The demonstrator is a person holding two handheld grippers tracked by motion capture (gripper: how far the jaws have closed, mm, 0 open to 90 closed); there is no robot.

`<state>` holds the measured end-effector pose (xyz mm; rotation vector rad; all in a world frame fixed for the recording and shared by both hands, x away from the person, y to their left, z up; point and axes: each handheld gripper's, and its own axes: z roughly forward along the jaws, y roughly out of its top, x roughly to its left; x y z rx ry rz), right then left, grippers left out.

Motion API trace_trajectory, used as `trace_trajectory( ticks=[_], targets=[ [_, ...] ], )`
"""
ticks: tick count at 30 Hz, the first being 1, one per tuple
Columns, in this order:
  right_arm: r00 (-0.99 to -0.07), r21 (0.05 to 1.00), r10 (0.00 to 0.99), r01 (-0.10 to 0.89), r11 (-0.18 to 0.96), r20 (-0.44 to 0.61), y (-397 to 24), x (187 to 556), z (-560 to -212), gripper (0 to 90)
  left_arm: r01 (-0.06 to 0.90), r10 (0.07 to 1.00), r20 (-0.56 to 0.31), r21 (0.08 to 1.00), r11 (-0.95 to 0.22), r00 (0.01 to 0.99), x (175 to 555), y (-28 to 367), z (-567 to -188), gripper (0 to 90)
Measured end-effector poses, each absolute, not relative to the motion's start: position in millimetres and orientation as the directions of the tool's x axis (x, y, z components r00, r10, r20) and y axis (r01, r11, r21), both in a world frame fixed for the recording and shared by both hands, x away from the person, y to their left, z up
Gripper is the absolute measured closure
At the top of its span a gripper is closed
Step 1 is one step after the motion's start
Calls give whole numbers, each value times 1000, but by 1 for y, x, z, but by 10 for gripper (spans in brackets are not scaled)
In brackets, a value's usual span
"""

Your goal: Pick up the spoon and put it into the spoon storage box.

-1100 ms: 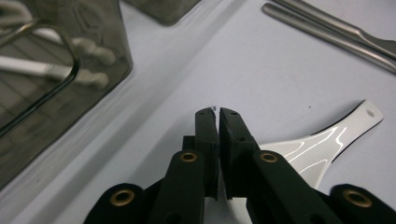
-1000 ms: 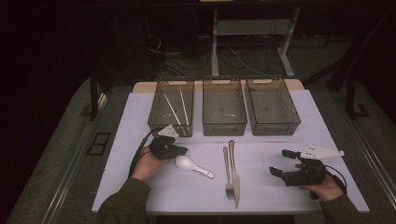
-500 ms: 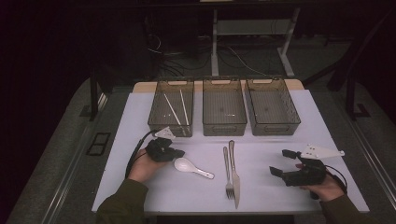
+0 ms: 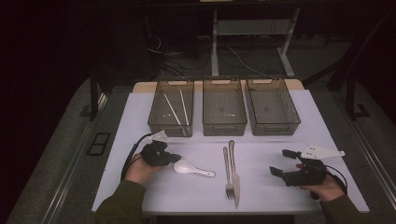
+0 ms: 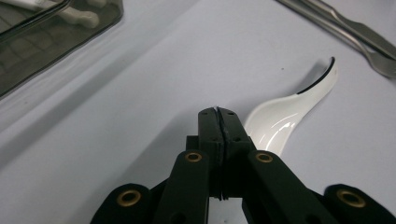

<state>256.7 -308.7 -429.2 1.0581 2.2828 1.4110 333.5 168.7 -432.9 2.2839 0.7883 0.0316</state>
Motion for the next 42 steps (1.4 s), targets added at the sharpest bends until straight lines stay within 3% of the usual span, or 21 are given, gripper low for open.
trace_trajectory(
  ticks=[5, 10, 17, 22, 42],
  targets=[
    [-704, 856, 694, 444, 265, 151, -309, 257, -429, 125, 519, 565, -171, 662, -542, 807, 338, 172, -430, 843],
    [-707, 854, 691, 444, 271, 149, -308, 257, -429, 124, 485, 555, -150, 700, -524, 818, 339, 174, -421, 745],
    [-709, 853, 690, 444, 274, 147, -308, 257, -430, 125, 419, 442, -176, 727, -544, 880, 335, 155, -415, 528],
    [-711, 853, 688, 444, 276, 147, -307, 257, -430, 125, 370, 362, -174, 715, -593, 916, 333, 138, -421, 444],
    [-711, 850, 688, 447, 279, 147, -307, 257, -430, 125, 322, 306, -143, 650, -688, 941, 336, 126, -437, 469]
  ],
)
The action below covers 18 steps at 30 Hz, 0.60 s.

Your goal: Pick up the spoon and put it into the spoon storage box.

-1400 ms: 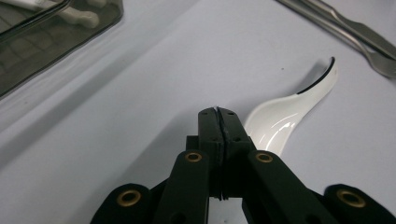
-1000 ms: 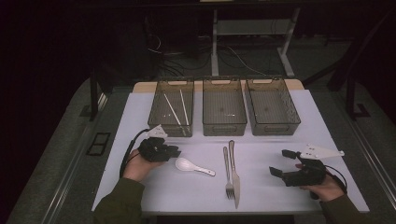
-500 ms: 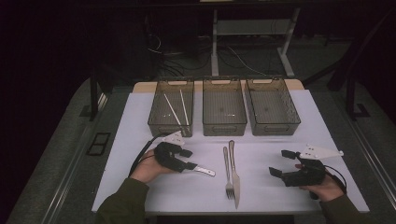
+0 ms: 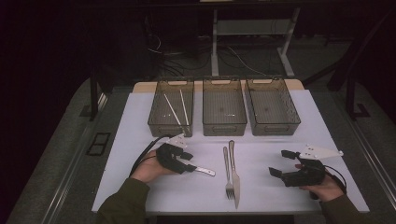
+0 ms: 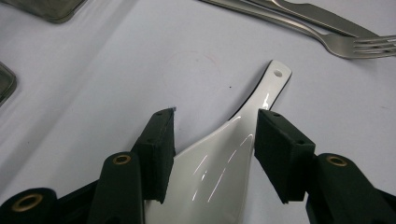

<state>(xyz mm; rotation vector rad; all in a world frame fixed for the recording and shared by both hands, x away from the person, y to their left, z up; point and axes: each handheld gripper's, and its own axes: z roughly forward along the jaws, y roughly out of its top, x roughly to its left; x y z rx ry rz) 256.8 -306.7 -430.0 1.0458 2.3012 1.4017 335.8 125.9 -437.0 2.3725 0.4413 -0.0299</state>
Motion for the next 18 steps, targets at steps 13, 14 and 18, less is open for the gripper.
trace_trajectory(
  ticks=[13, 14, 18],
  targets=[
    [-710, 850, 688, 446, 280, 146, -307, 257, -430, 125, 267, 291, -66, 621, -737, 955, 331, 122, -439, 504],
    [-710, 850, 688, 446, 280, 146, -307, 257, -430, 125, 271, 293, -69, 621, -735, 954, 330, 122, -439, 504],
    [-711, 850, 688, 445, 282, 144, -307, 257, -430, 125, 275, 296, -71, 618, -737, 952, 330, 122, -439, 525]
  ],
)
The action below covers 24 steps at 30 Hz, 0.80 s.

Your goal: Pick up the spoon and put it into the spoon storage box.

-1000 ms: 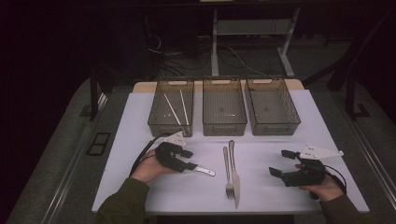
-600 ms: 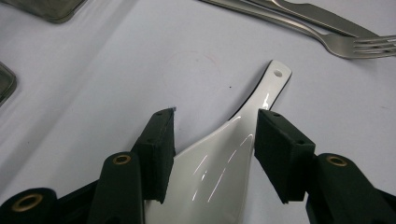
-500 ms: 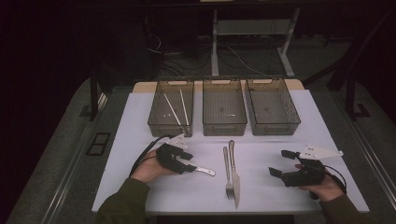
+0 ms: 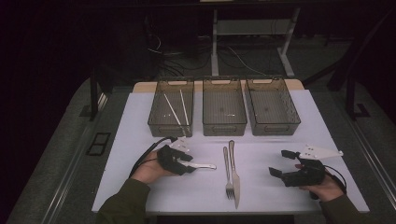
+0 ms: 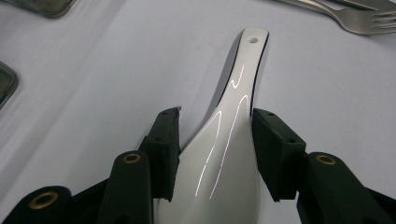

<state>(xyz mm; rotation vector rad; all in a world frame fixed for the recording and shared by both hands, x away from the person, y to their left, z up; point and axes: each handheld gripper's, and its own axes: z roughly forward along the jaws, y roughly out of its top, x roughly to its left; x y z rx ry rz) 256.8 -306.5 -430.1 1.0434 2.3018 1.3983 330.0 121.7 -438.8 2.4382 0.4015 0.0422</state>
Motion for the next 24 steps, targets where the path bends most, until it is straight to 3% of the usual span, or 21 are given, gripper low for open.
trace_trajectory(
  ticks=[8, 24],
  targets=[
    [-712, 851, 688, 444, 281, 145, -307, 257, -430, 125, 246, 291, -23, 602, -760, 956, 325, 117, -437, 542],
    [-711, 852, 688, 445, 276, 148, -307, 257, -430, 125, 302, 306, -104, 624, -721, 946, 328, 119, -435, 640]
  ],
)
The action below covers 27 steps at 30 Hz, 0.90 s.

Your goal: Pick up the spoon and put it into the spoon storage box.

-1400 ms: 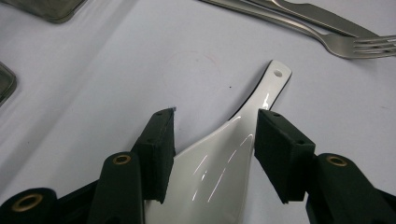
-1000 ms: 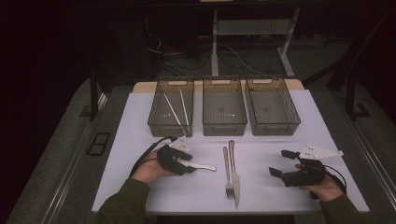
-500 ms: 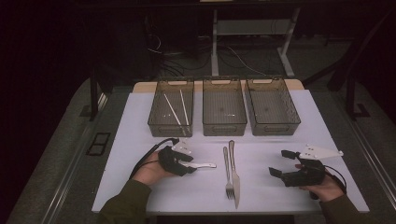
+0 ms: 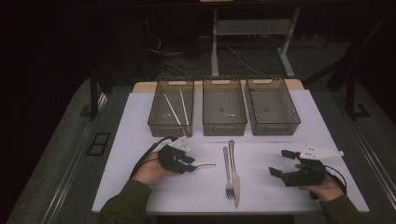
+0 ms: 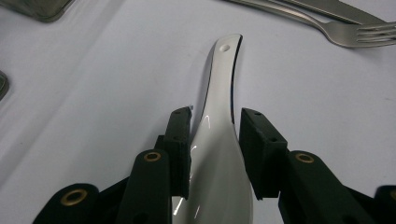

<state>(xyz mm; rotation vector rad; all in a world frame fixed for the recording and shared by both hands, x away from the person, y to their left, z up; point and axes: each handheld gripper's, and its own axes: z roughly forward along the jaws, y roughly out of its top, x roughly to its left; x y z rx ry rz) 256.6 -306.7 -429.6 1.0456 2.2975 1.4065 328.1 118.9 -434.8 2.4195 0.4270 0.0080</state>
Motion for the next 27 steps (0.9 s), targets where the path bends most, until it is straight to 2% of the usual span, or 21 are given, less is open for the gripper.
trace_trajectory(
  ticks=[6, 13, 20, 27],
  targets=[
    [-711, 853, 687, 445, 274, 150, -307, 256, -429, 125, 297, 302, -100, 618, -728, 948, 329, 117, -434, 649],
    [-712, 853, 686, 444, 274, 151, -307, 256, -429, 125, 228, 289, 8, 595, -771, 957, 318, 111, -432, 636],
    [-713, 854, 685, 443, 273, 151, -307, 256, -429, 125, 279, 310, -71, 655, -702, 948, 323, 120, -426, 593],
    [-713, 854, 685, 443, 273, 151, -307, 256, -429, 125, 309, 320, -96, 615, -726, 942, 329, 125, -435, 561]
  ],
)
